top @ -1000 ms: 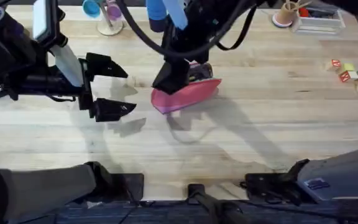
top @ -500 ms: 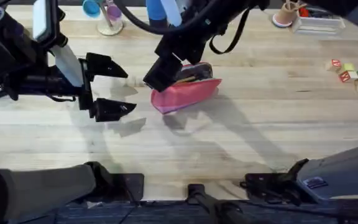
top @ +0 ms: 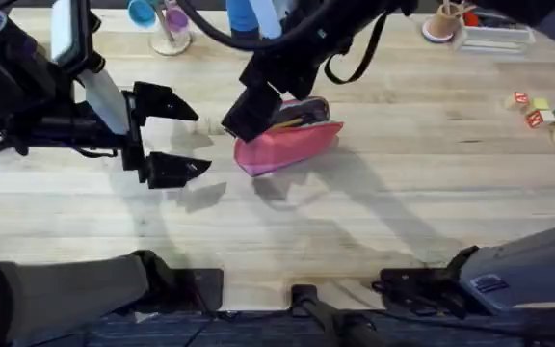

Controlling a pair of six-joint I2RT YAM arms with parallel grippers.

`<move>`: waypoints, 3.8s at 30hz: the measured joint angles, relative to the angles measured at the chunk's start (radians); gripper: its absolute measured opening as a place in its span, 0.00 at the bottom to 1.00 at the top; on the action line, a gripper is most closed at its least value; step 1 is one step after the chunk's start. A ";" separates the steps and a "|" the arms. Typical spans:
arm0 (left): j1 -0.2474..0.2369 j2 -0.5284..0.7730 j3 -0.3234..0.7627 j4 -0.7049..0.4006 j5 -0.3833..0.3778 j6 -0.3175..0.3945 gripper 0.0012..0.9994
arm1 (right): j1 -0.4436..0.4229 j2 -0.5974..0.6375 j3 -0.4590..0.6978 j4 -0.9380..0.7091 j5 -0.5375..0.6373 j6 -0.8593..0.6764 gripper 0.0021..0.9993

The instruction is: Unzip the bag, pick up the pens from the table one at a time and place them inside, then zip the bag closed.

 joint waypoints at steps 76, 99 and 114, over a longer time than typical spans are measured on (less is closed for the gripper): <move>0.000 0.000 0.000 0.000 0.000 0.000 1.00 | 0.000 0.316 -0.001 0.115 0.000 0.003 0.99; 0.000 0.000 0.000 0.000 0.000 0.000 1.00 | 0.000 0.316 -0.001 0.112 0.004 0.003 0.35; 0.000 0.000 0.000 0.000 0.000 0.000 1.00 | 0.001 0.316 -0.001 0.114 0.002 0.003 0.04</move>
